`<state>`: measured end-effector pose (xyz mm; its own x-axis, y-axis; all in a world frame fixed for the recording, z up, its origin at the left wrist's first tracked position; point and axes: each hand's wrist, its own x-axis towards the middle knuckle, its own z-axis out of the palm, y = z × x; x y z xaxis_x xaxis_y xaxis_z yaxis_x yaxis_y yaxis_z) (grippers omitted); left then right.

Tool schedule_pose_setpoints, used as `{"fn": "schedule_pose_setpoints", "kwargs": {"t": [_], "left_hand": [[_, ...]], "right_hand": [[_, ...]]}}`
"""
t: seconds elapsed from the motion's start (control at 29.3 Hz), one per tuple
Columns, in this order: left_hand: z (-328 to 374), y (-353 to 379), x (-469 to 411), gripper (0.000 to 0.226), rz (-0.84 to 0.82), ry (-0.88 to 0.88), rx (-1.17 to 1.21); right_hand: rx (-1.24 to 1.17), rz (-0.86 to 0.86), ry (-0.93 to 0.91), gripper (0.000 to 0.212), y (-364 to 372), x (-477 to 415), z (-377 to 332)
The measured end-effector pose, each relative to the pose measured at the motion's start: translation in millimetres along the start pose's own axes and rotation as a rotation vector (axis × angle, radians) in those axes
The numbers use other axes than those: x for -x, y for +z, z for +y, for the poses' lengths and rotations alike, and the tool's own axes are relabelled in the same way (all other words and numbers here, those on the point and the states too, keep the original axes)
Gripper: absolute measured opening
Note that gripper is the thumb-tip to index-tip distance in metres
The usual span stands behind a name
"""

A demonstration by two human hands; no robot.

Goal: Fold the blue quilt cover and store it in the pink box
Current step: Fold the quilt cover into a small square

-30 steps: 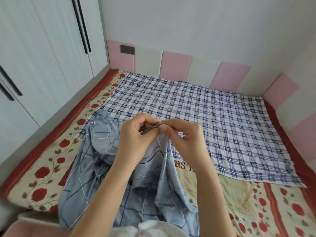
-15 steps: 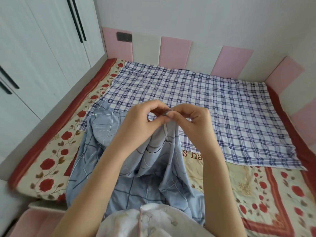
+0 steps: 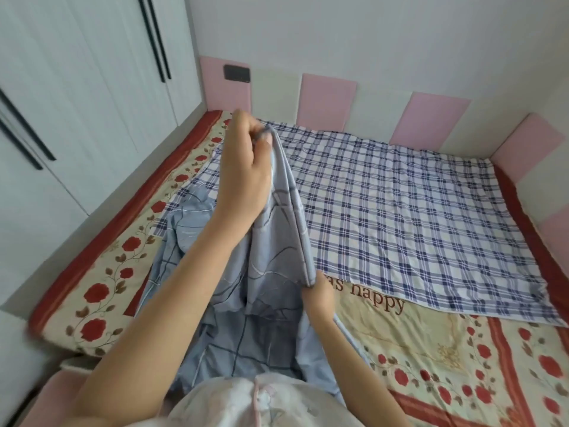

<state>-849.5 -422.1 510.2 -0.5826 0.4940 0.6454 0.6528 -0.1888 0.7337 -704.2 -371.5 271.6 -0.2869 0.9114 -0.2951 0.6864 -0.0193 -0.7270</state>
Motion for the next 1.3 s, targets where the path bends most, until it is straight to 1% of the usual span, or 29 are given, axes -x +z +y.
{"fn": "schedule_pose_setpoints", "kwargs": {"t": [0.07, 0.1, 0.14, 0.17, 0.24, 0.31, 0.38, 0.41, 0.44, 0.48, 0.51, 0.55, 0.58, 0.62, 0.68, 0.72, 0.75, 0.79, 0.85, 0.89, 0.92, 0.99, 1.06, 1.13, 1.2, 1.23, 1.26, 1.3], "left_hand": [[-3, -8, -17, 0.012, 0.095, -0.028, 0.006], [-7, -23, -25, 0.015, 0.143, -0.033, -0.030], [-12, -25, -25, 0.020, 0.147, -0.070, -0.046], [-16, -33, -27, 0.025, 0.148, -0.106, -0.059], [-28, -43, -27, 0.027, 0.080, -0.195, -0.061], [-34, -47, -18, 0.021, -0.066, -0.247, -0.039], [-35, -38, -1, 0.028, -0.290, -0.243, -0.060], [-34, -32, 10, 0.036, -0.450, -0.231, -0.169], [-31, -26, 21, 0.053, -0.609, -0.202, -0.335], [-30, -20, 32, 0.079, -0.702, -0.166, -0.483], [-30, -18, 37, 0.098, -0.703, -0.128, -0.559], [-28, -13, 41, 0.104, -0.660, -0.118, -0.520], [-29, -13, 41, 0.099, -0.566, -0.087, -0.456], [-31, -15, 37, 0.088, -0.482, -0.063, -0.419], [-35, -15, 32, 0.056, -0.417, -0.033, -0.346], [-37, -19, 31, 0.039, -0.385, -0.018, -0.316], [-39, -22, 29, 0.027, -0.359, -0.011, -0.276], [-38, -25, 27, 0.022, -0.348, -0.011, -0.235], [-35, -36, 20, 0.016, -0.347, -0.026, -0.159], [-33, -41, 16, 0.018, -0.372, -0.014, -0.119], [-29, -46, 12, 0.022, -0.407, 0.008, -0.082], [-21, -56, 3, 0.025, -0.469, 0.069, -0.017], [-12, -72, -8, 0.028, -0.432, 0.115, 0.022], [4, -87, -23, 0.030, -0.441, 0.098, 0.097], [15, -102, -34, 0.039, -0.462, 0.046, 0.112], [17, -104, -40, 0.045, -0.447, 0.017, 0.089], [14, -108, -41, 0.051, -0.400, -0.023, 0.054], [9, -107, -46, 0.054, -0.361, -0.072, 0.036]], "right_hand": [[0.072, 0.000, 0.167, 0.015, 0, -12, 42], [0.044, -0.001, 0.173, 0.013, 1, -23, 43], [0.015, 0.017, 0.181, 0.014, -11, -31, 45], [-0.016, 0.044, 0.149, 0.018, -20, -41, 31], [-0.063, 0.071, -0.013, 0.023, -39, -50, -13], [-0.037, 0.029, -0.213, 0.027, -52, -43, -67], [-0.004, -0.017, -0.441, 0.031, -65, -29, -116], [0.010, -0.025, -0.554, 0.033, -71, -20, -138], [0.018, -0.023, -0.641, 0.035, -79, -12, -158], [0.024, -0.021, -0.686, 0.038, -87, -1, -175], [0.017, -0.038, -0.715, 0.040, -93, 7, -194], [-0.008, -0.050, -0.717, 0.040, -101, 15, -200], [-0.044, -0.071, -0.743, 0.039, -107, 19, -207], [-0.075, -0.100, -0.780, 0.037, -111, 20, -209], [-0.138, -0.203, -0.794, 0.033, -116, 14, -192], [-0.157, -0.305, -0.801, 0.031, -116, 11, -180], [-0.131, -0.404, -0.799, 0.032, -114, 4, -165], [-0.035, -0.464, -0.801, 0.037, -110, -5, -150], [0.192, -0.495, -0.791, 0.056, -91, -27, -122], [0.242, -0.486, -0.760, 0.063, -78, -35, -109], [0.257, -0.469, -0.711, 0.065, -66, -41, -94], [0.250, -0.398, -0.626, 0.065, -48, -55, -61], [0.167, -0.378, -0.517, 0.071, -43, -69, -41], [0.116, -0.360, -0.502, 0.075, -38, -76, -50], [0.095, -0.464, -0.543, 0.080, -13, -80, -75], [0.068, -0.522, -0.534, 0.078, -5, -81, -80], [0.076, -0.579, -0.513, 0.068, 5, -77, -83], [0.113, -0.596, -0.478, 0.052, 6, -81, -79]]}}
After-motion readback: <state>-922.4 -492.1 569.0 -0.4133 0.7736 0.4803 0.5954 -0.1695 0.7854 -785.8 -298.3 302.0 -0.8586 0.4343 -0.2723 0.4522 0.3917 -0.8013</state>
